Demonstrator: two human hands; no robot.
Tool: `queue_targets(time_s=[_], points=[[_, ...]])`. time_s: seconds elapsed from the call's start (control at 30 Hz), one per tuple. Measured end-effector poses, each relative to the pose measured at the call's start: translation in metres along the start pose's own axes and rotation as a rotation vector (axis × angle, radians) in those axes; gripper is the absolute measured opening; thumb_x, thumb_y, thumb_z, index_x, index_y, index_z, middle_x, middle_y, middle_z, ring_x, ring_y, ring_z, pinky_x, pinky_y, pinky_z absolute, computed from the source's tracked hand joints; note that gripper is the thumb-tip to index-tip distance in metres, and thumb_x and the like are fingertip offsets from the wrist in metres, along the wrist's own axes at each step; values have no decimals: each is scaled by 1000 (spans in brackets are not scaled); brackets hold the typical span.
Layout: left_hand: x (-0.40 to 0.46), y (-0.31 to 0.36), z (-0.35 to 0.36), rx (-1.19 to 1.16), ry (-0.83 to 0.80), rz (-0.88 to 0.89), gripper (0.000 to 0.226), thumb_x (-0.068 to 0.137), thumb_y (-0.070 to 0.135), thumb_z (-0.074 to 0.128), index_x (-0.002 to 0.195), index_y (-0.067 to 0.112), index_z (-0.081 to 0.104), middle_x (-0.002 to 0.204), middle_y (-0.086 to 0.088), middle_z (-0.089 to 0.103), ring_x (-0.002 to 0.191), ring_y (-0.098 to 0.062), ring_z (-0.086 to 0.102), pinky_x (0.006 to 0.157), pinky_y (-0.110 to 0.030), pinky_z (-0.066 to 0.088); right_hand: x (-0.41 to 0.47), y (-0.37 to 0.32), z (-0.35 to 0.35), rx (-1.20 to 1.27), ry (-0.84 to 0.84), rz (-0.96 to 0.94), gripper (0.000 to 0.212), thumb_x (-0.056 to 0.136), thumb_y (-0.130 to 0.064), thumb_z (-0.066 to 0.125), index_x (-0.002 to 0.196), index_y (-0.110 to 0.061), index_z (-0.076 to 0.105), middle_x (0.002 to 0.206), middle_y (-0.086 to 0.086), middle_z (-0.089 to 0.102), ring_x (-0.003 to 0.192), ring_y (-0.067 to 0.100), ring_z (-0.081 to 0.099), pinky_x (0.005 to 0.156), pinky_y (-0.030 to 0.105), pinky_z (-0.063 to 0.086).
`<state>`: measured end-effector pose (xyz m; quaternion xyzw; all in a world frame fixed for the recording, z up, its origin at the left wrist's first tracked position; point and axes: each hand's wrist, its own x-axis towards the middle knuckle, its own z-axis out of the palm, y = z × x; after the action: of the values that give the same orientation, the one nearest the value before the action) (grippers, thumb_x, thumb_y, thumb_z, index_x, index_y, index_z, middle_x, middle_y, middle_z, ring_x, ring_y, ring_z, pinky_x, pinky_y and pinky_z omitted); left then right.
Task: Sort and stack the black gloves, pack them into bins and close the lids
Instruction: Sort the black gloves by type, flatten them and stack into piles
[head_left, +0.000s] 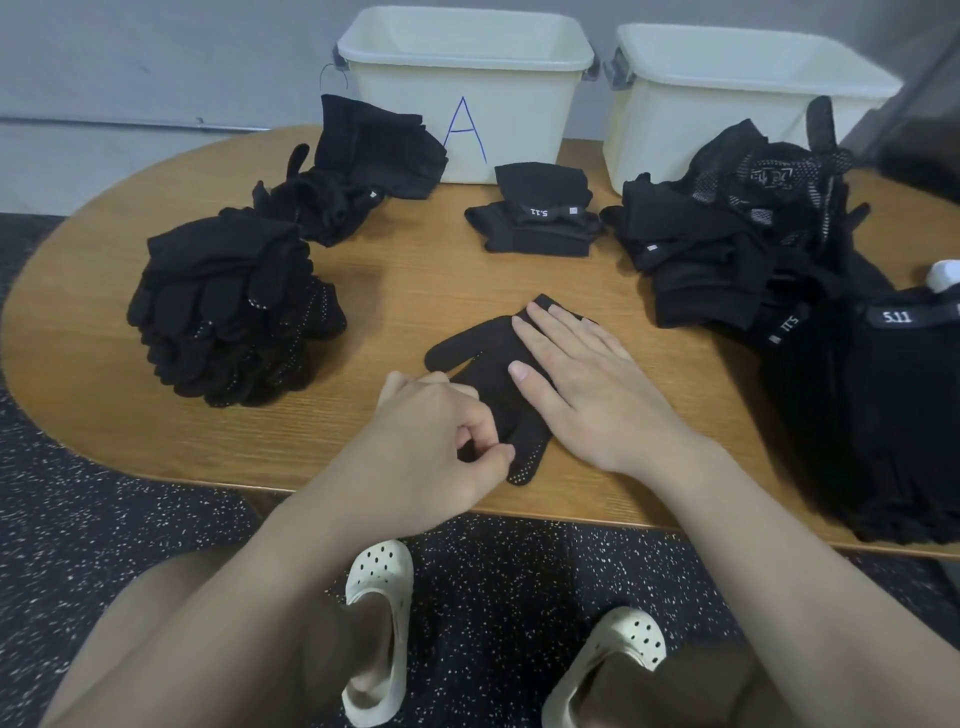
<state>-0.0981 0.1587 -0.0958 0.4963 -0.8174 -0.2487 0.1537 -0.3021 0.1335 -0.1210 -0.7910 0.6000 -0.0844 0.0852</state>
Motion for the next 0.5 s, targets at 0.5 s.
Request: queue_targets(time_s=[0.5], points=[[5, -7, -1, -22, 96, 93, 24, 96, 41, 62, 72, 35, 60, 80, 13, 50, 92, -7, 47, 92, -31, 28, -1, -1, -4, -27, -33, -1, 74, 102, -64, 15, 165, -27, 10, 172, -8, 1, 157, 7, -6, 127, 30, -6]])
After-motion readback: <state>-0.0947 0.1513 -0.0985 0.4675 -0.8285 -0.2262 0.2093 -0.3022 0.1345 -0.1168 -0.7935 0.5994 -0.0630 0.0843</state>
